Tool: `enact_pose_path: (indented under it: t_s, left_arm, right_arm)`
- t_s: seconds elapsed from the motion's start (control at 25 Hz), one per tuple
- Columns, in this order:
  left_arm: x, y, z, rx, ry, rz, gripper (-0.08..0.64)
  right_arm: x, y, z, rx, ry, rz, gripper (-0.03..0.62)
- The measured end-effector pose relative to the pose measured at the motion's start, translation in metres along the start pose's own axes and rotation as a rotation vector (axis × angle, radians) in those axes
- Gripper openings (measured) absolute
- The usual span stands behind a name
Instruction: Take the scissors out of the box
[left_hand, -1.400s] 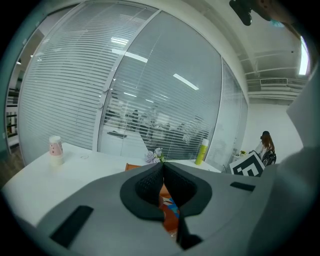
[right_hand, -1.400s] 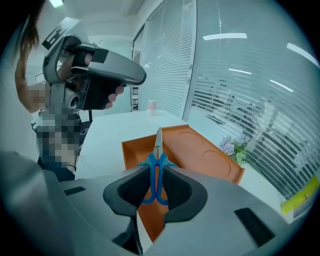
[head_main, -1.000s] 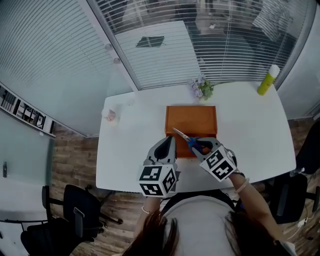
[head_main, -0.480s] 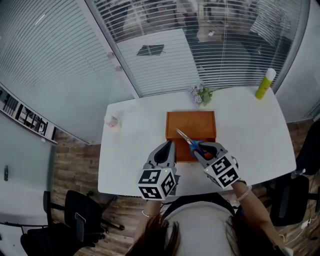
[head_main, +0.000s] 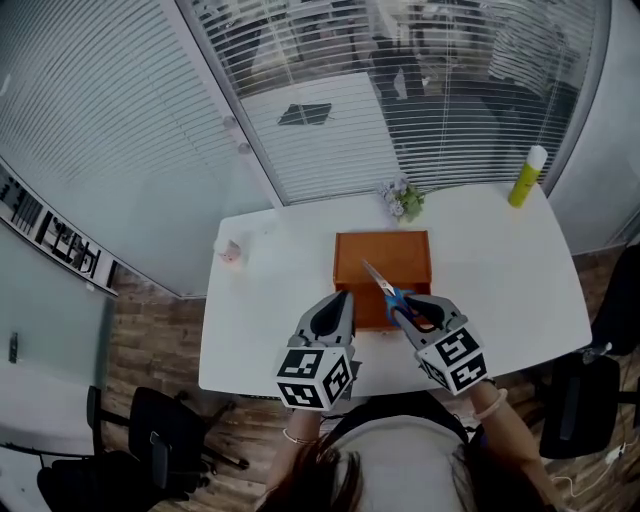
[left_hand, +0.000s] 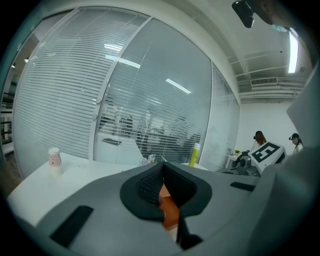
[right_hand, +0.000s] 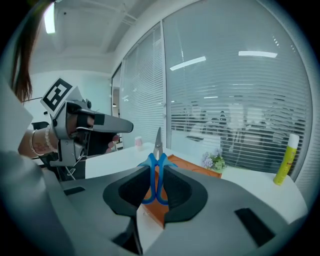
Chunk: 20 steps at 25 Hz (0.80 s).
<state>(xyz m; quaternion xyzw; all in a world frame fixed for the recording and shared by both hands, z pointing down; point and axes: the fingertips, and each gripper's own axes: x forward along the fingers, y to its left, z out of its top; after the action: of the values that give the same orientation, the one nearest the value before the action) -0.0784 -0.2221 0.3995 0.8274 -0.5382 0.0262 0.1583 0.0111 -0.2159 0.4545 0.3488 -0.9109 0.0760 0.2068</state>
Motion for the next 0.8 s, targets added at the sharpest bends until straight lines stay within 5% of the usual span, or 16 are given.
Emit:
enact_pose_path:
  t_s: [0.8]
  left_arm:
    - [-0.022,-0.023,0.010,0.012,-0.018,-0.039,0.020]
  right_arm:
    - [-0.044,0.009,0.039,0.067,-0.166,-0.015,0.110]
